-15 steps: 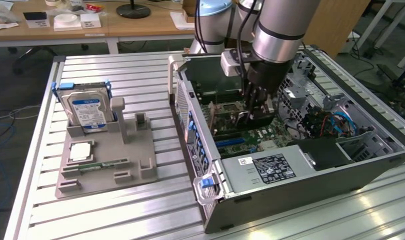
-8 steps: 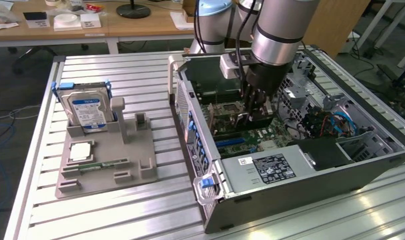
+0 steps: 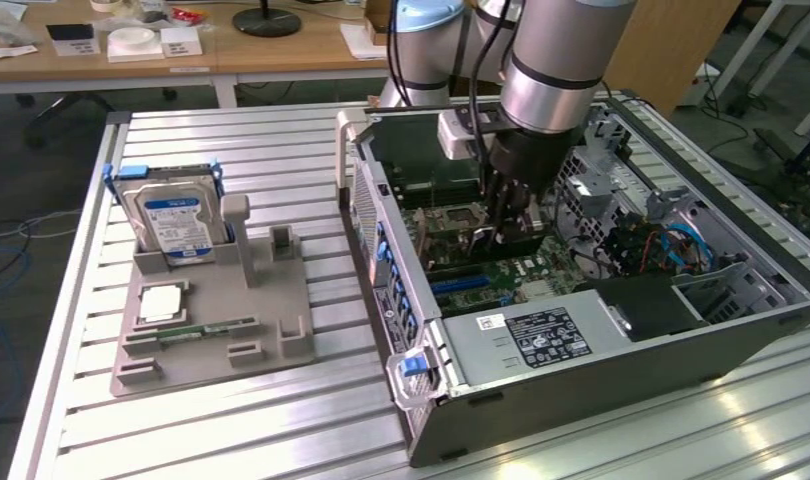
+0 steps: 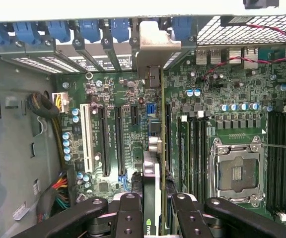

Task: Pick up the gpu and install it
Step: 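Insert the gpu into the slot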

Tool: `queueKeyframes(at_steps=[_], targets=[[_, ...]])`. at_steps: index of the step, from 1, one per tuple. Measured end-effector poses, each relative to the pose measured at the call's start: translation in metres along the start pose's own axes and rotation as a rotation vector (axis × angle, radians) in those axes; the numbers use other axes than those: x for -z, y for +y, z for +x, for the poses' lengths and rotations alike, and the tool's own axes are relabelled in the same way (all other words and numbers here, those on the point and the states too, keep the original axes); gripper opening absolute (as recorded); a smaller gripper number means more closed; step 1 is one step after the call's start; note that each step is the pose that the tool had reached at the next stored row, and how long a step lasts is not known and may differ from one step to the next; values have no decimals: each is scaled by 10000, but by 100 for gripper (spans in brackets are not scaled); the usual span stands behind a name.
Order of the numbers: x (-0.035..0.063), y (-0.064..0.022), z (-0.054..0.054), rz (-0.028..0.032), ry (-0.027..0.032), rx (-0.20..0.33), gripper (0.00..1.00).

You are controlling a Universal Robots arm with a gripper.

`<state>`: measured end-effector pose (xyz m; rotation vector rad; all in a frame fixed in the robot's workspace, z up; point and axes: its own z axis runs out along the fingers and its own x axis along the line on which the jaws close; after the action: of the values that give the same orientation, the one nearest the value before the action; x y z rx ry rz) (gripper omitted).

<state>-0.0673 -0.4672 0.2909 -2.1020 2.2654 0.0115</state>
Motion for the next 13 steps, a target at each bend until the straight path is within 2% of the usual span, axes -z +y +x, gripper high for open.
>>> queueKeyframes(at_steps=[5,7,13], targets=[[-8,1,1,-1,-8,0,27],[-14,2,1,-2,-28,-1,27],[-83,7,4,-3,-30,-1,27]])
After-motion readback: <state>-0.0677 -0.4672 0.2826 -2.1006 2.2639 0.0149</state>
